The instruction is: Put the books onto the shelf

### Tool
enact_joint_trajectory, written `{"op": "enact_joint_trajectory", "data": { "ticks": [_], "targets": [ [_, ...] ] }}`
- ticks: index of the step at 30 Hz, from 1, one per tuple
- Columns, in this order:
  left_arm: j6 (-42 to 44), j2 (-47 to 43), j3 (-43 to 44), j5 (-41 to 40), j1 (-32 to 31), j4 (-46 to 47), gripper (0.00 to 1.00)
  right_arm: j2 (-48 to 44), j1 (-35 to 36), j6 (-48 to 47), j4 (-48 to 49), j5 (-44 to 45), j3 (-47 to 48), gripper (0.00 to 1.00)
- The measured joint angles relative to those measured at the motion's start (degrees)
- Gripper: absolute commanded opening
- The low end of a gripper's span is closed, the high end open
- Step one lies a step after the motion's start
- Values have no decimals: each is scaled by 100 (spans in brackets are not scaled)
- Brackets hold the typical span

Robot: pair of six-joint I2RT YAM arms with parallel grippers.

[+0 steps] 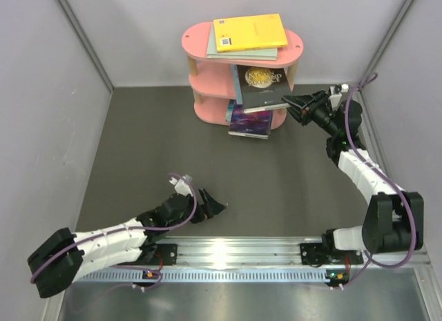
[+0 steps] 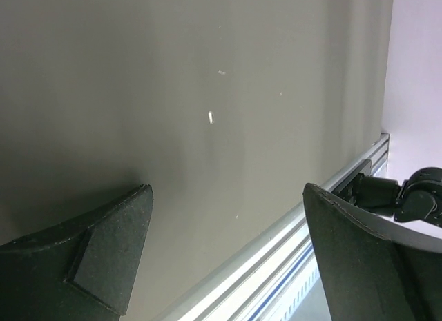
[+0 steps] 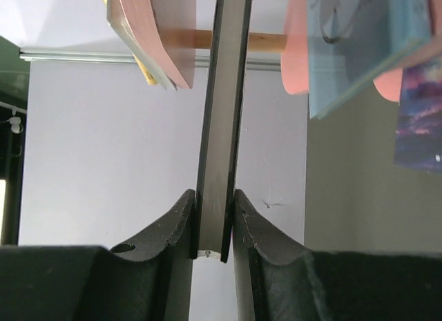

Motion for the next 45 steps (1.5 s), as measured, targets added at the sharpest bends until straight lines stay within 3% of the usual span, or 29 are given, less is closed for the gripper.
{"op": "enact_joint_trajectory", "data": {
  "ticks": [14,27,30,31,32,34,41,43,45],
  "targets": [
    [243,1904,107,59,-4,2166,96,1965,61,177,920,-22,1320,0],
    [334,1672,9,107,-4,2194,97,3008,273,153,970,177,2107,0],
    [334,1602,0,103,-4,2127,97,3058,273,149,964,181,2107,23],
    [334,1580,-4,101,-7,2111,97,3067,273,146,953,179,2107,43],
    [334,1558,-9,101,-7,2090,97,3080,273,160,988,177,2107,48],
    [332,1504,-20,96,-4,2046,97,3091,278,131,1080,168,2127,57],
    [330,1325,-55,50,-7,1888,97,3097,284,111,1261,127,2135,67],
    [330,1285,-61,33,-7,1856,97,3097,286,122,1259,107,2135,78],
    [330,1266,-61,24,-4,1829,97,3097,284,111,1257,50,2133,82]
  ]
}}
